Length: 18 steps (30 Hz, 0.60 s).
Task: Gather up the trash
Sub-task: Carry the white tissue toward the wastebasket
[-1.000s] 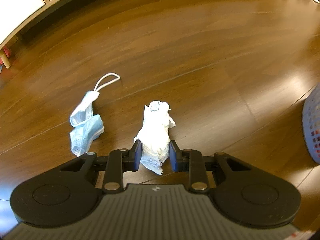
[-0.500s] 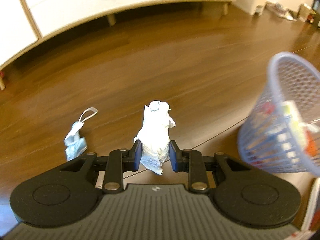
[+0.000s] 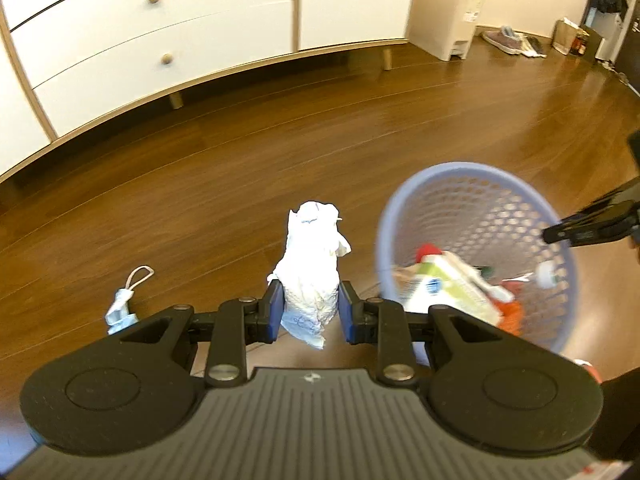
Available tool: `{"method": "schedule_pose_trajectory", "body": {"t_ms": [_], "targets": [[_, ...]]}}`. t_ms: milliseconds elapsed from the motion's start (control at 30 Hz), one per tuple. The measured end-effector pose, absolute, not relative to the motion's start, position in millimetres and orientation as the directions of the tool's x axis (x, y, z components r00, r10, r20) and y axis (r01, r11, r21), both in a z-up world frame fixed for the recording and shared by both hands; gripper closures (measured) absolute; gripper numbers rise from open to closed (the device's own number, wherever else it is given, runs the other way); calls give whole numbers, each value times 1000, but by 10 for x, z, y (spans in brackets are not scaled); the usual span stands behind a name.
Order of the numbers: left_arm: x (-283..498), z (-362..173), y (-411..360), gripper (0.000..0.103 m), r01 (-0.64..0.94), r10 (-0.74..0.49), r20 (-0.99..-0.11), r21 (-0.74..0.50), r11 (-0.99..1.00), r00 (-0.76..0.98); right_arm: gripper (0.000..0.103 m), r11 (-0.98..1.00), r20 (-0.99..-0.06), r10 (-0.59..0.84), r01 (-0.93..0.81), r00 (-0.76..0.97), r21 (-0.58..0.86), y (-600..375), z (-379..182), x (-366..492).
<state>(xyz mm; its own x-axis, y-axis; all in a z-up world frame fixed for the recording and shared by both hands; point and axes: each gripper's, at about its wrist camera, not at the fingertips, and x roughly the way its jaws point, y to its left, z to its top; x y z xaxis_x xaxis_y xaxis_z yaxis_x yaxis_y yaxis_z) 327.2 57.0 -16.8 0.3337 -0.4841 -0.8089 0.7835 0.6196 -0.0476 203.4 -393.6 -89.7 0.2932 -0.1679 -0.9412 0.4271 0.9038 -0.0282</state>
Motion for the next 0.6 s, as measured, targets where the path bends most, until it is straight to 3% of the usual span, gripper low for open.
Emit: {"method": "schedule_pose_trajectory", "body": {"t_ms": [600], "targets": [[2902, -111, 101, 79, 850, -527, -814, -82, 520, 244, 92, 916, -935, -168, 401, 312, -31, -3932, -857, 2004]]}}
